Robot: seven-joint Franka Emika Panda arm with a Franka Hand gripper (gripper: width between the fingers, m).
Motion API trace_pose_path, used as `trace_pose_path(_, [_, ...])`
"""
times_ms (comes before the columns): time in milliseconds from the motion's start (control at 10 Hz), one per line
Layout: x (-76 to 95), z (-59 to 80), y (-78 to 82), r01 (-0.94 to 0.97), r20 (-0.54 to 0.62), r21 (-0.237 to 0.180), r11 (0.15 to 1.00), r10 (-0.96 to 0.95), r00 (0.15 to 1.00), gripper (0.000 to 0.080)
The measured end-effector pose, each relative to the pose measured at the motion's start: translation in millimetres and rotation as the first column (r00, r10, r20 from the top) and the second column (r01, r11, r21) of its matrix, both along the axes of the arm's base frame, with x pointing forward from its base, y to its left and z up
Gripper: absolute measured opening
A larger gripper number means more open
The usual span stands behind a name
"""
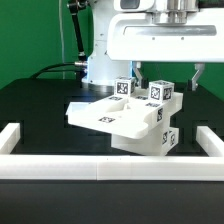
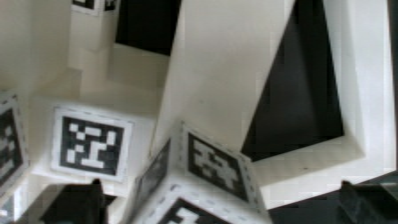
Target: Assemble chair
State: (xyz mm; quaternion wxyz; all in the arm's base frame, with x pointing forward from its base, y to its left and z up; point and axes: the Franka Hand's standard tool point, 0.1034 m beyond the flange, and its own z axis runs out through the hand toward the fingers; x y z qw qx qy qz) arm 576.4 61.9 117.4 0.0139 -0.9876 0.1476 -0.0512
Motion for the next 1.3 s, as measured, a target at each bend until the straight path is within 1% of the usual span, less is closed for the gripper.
trace_pose_path(100, [-0.5,-0.5,-0.7,-0.103,-0.001,-0.011,0.995,0.103,0.995,0.0649])
trace_pose_path(300, [-0.3,-0.5,-3.7,-0.230,-0.002,-0.026,0.973,0.230,0.973,0.0649])
trace_pose_path(600, [-0.3,-0.6,-5.0,-0.398,-0.010,-0.052,0.916,0.398,0.917,0.0649])
trace_pose_path(700, [-0.2,-0.6,-6.4,-0.483,-0.018,-0.066,0.873,0.482,0.876,0.0649])
trace_pose_path(800, [-0.1,-0.6,-7.5,-0.516,-0.021,-0.071,0.854,0.516,0.857,0.0649])
trace_pose_path(1000, [-0.1,-0.7,-7.7,-0.514,-0.021,-0.071,0.855,0.514,0.858,0.0640])
trace_pose_path(1100, [-0.1,-0.7,-7.8,-0.514,-0.021,-0.071,0.855,0.513,0.858,0.0475])
trace_pose_path(1200, [-0.1,-0.7,-7.9,-0.499,-0.020,-0.069,0.864,0.499,0.867,0.0282])
trace_pose_path(1300, [-0.1,-0.7,-7.9,-0.483,-0.019,-0.068,0.873,0.483,0.876,0.0282])
